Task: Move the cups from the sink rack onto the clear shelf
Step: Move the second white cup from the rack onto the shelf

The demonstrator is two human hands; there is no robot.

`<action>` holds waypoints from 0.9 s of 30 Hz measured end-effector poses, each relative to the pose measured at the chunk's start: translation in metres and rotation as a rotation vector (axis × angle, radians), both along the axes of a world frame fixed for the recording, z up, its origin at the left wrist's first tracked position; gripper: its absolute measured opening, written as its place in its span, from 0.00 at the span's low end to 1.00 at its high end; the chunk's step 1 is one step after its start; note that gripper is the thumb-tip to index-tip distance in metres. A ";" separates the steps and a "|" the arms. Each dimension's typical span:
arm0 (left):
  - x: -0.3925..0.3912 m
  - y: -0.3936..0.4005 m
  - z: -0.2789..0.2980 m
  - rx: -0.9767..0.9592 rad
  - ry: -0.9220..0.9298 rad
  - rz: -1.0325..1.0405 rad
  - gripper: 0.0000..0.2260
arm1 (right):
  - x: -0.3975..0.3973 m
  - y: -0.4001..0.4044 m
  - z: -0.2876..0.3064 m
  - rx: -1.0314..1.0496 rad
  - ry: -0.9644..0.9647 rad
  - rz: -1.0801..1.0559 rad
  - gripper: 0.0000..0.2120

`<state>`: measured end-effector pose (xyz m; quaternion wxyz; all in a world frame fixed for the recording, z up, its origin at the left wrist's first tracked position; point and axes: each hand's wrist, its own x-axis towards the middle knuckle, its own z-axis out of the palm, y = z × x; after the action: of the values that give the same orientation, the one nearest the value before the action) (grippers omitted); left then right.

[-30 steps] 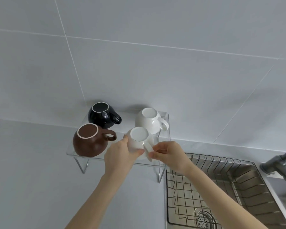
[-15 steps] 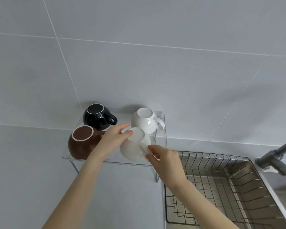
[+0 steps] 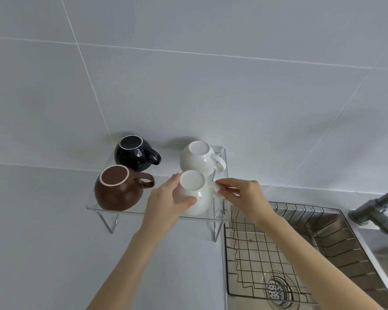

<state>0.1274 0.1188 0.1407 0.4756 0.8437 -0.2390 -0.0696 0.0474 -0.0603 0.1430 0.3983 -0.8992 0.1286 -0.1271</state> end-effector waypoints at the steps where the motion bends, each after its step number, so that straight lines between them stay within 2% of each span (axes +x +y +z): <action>1: 0.001 0.000 -0.002 0.002 0.003 0.002 0.29 | 0.000 0.000 -0.001 0.004 -0.002 0.001 0.12; 12: 0.002 0.003 -0.006 -0.003 -0.003 0.009 0.32 | -0.004 0.003 -0.003 0.042 -0.032 -0.011 0.12; 15: 0.004 0.003 0.006 0.001 0.012 0.007 0.29 | -0.002 0.002 0.006 0.071 0.000 -0.001 0.12; 19: 0.027 -0.007 0.029 -0.019 -0.095 0.019 0.23 | 0.019 -0.005 0.016 0.081 -0.154 -0.138 0.12; 22: 0.059 -0.027 0.040 0.004 -0.078 -0.048 0.23 | 0.043 -0.008 0.012 -0.002 -0.120 -0.189 0.15; 24: 0.080 -0.042 0.040 0.082 -0.039 -0.140 0.27 | 0.055 -0.006 0.006 -0.071 -0.075 -0.193 0.16; 27: 0.096 -0.056 0.029 0.189 -0.030 -0.267 0.30 | 0.063 -0.005 -0.003 -0.147 -0.115 -0.237 0.14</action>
<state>0.2239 0.0631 0.1700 0.3769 0.8463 -0.3486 -0.1419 0.1106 -0.0655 0.1402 0.3202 -0.8957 0.2012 -0.2338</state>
